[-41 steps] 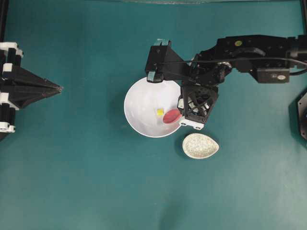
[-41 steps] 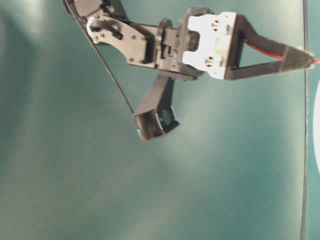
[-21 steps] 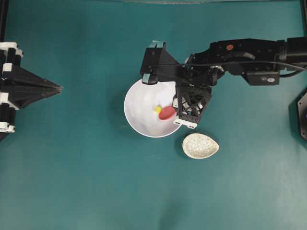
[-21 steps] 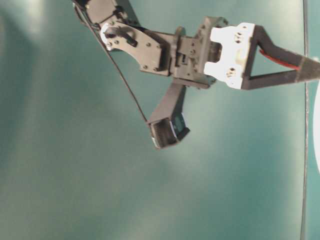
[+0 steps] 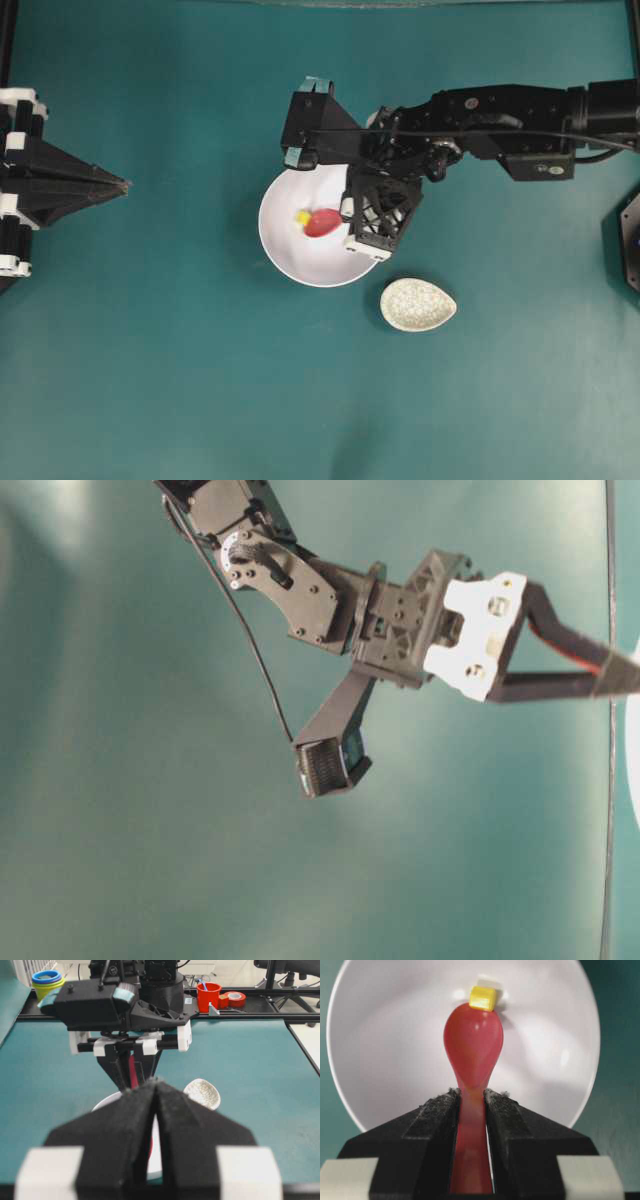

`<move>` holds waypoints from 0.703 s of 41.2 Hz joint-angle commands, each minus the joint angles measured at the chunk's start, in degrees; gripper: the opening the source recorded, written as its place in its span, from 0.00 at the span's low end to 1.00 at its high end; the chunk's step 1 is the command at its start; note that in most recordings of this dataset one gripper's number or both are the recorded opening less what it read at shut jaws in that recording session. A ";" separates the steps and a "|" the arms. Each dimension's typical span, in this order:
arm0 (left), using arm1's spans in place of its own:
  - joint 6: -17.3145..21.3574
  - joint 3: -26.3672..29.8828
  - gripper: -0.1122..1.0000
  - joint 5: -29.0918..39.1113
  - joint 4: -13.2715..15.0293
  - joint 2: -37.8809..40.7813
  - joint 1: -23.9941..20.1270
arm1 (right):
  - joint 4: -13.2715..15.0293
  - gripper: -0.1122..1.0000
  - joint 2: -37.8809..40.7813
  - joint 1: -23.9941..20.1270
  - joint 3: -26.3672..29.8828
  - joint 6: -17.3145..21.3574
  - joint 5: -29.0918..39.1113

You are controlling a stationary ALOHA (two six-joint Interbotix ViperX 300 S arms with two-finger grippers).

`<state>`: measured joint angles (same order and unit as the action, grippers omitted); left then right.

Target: Scoop the yellow hexagonal prism block from the bowl with a spoon using the right arm.

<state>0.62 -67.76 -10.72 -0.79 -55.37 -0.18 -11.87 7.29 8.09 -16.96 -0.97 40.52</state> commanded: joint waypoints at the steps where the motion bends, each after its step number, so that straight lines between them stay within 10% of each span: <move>1: 0.09 1.05 0.10 -0.26 -0.18 0.18 -0.09 | 0.00 0.31 -0.88 -0.09 0.35 -0.18 -2.29; 29: 0.09 1.14 0.10 0.44 -0.18 -0.26 -0.09 | 0.00 0.31 -1.14 -0.97 -0.97 -0.18 -8.79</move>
<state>0.62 -67.76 -10.11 -0.79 -55.90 -0.18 -11.87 7.38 7.47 -18.11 -1.05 32.52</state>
